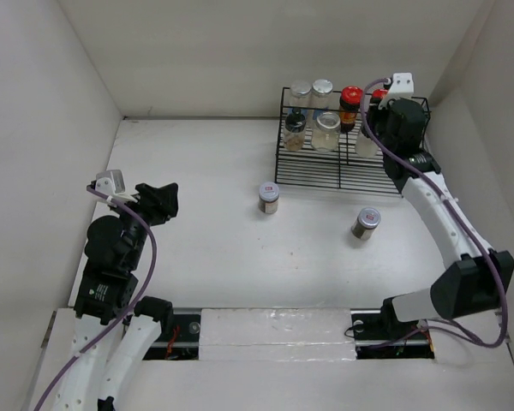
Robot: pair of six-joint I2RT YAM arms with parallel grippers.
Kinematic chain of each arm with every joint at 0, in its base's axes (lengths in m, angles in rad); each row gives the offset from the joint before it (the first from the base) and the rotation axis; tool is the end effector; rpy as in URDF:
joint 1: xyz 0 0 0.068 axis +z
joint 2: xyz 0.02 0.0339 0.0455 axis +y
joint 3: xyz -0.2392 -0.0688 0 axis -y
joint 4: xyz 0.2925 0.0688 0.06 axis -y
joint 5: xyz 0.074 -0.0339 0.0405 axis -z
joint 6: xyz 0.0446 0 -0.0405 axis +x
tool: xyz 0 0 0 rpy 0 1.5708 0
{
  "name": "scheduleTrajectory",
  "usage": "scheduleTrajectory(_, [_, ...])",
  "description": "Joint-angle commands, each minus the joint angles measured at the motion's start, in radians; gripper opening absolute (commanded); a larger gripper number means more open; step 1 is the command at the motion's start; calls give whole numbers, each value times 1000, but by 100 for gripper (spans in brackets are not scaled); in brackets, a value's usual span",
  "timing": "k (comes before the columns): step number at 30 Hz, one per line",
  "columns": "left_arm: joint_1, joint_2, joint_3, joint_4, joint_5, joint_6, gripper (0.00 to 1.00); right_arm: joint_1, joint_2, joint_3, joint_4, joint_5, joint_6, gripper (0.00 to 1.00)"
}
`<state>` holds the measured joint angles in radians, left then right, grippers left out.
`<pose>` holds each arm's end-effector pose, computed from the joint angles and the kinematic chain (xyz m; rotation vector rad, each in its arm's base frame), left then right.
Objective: Organize the condiment bottles
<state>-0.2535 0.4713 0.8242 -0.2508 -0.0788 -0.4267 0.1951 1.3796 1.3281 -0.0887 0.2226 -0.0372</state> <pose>0.1736 -0.0414 0.3916 -0.1933 1.4757 -0.4942 0.3807 0.0652 0.3768 -0.0331 1.7077 -0.0729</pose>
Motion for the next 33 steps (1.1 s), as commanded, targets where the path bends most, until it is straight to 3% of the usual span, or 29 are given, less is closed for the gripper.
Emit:
scheduleTrajectory(1, [3, -3, -10, 48, 1, 13, 52, -10, 30, 112, 87, -34, 10, 2])
scheduleTrajectory(12, [3, -3, -10, 48, 1, 13, 52, -19, 159, 126, 167, -54, 19, 2])
scheduleTrajectory(19, [3, -3, -10, 48, 1, 13, 54, -19, 159, 27, 201, -45, 48, 18])
scheduleTrajectory(22, [3, -3, -10, 48, 10, 13, 55, -19, 159, 4, 201, -54, 59, 32])
scheduleTrajectory(23, [3, -3, -10, 48, 10, 13, 55, -19, 159, 3, 201, -54, 68, 48])
scheduleTrajectory(26, [3, 7, -10, 48, 10, 13, 60, -19, 112, -18, 201, -63, 77, 72])
scheduleTrajectory(27, [3, 7, -10, 48, 10, 13, 61, -19, 87, -27, 201, -63, 91, 85])
scheduleTrajectory(30, [3, 7, -10, 48, 10, 13, 66, -10, -40, -92, 201, -31, 118, 96])
scheduleTrajectory(33, [3, 7, 0, 48, 10, 13, 66, 27, -201, -243, 167, 70, 178, 96])
